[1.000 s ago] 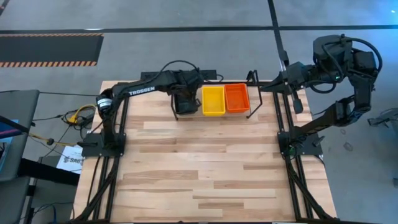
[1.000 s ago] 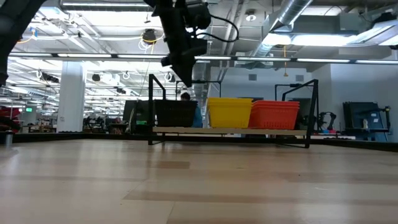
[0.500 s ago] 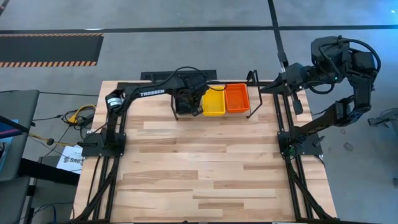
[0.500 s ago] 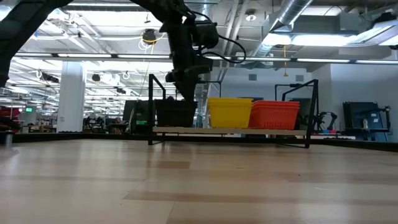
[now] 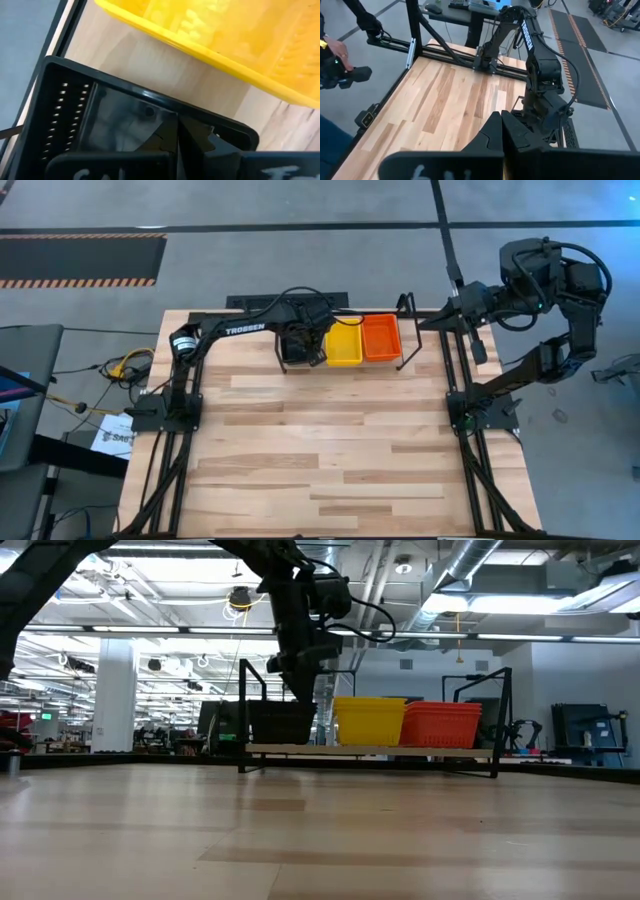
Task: Stack baskets on shelf by color
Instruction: Adjust all the bins on the shelf
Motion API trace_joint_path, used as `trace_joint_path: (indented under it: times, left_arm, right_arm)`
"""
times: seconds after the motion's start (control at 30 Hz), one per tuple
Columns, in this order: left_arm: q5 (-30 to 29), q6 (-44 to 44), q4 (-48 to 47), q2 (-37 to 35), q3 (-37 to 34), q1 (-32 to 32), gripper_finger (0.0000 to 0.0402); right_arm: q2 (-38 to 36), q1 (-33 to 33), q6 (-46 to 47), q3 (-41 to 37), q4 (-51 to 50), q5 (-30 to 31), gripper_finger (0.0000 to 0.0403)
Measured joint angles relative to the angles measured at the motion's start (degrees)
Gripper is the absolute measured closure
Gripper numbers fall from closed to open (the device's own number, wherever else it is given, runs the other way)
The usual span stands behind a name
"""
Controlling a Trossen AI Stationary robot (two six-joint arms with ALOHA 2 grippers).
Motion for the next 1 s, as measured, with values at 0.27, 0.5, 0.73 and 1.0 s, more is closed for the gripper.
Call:
trace_joint_path:
  times: [0.27, 0.5, 0.73, 1.0]
  left_arm:
    - [1.03, -0.29, 1.58, 0.00, 0.00, -0.63, 0.0401]
    - [1.35, -0.39, 2.22, 0.00, 0.00, -2.40, 0.0401]
    - [1.39, -0.95, 2.32, -0.02, 0.00, -4.96, 0.0401]
    - [1.37, -2.18, 2.29, -0.02, 0.00, -6.23, 0.0401]
  right_arm:
    - [0.00, 0.00, 0.00, 0.00, 0.00, 0.00, 0.0400]
    - [0.00, 0.00, -0.38, 0.00, 0.00, 0.00, 0.0400]
    - [0.00, 0.00, -0.52, 0.00, 0.01, 0.00, 0.0400]
    - [0.00, 0.00, -0.52, 0.00, 0.00, 0.00, 0.0400]
